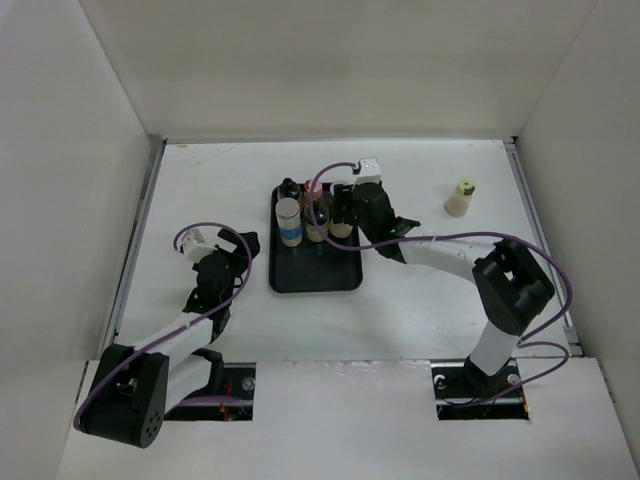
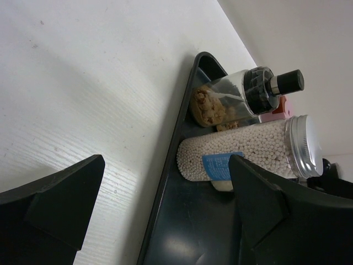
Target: Organize the condiment bottles
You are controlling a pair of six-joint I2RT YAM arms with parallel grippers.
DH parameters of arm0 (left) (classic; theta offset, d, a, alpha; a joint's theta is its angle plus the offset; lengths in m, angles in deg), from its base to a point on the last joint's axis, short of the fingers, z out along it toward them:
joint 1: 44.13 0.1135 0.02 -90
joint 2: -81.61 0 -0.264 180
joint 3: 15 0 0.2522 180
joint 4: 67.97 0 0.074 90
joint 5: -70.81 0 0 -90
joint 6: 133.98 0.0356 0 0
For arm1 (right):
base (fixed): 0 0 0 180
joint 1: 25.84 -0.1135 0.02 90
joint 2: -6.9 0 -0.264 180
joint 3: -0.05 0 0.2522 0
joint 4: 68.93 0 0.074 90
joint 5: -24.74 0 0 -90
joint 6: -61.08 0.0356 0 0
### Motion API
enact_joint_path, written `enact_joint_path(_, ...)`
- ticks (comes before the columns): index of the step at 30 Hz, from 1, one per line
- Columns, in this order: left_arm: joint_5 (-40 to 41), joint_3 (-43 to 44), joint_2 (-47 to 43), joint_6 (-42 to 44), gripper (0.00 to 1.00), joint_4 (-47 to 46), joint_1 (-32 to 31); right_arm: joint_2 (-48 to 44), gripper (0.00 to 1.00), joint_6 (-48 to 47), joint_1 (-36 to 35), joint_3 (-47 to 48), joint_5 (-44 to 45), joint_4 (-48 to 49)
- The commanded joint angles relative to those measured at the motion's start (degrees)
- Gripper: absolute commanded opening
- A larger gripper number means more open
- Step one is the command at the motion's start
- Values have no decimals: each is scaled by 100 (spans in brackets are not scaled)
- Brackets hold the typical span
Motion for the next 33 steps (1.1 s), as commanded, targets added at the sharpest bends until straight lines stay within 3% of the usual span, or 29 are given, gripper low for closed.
enact_joint_path(1,-17,63,-46,-21,100,-251,-12,151,51,72,-60,351,68,549)
enact_joint_path(6,18,54,-108,5,100,-224,5,433,54,28,-60,360,208,759)
enact_joint_path(11,9,54,-116,14,100,-215,-4,460,80,-34,-130,325,314,865)
enact_joint_path(17,-17,54,-90,-21,100,-224,5,-154,94,9,-156,176,261,734)
enact_joint_path(19,1,45,-134,-4,100,-215,14,-392,94,62,-96,53,235,733)
enact_joint_path(21,1,28,-143,-21,100,-215,31,-594,87,106,132,-96,296,733)
enact_joint_path(23,-17,37,-134,-21,100,-215,32,-814,69,176,492,-298,357,716)
enact_joint_path(25,-17,37,-160,-21,100,-207,14,-1016,44,291,1010,-518,594,716)
enact_joint_path(27,1,19,-204,-21,100,-198,40,-1113,35,361,1615,-633,936,577)
enact_joint_path(30,1,19,-152,-21,100,-198,49,-983,40,291,2258,-502,1551,50)
enact_joint_path(32,-17,28,-134,-21,100,-198,40,-842,64,230,2619,-466,1921,-84)
enact_joint_path(33,-17,28,-134,-21,100,-215,23,-789,70,221,2760,-466,2001,-75)
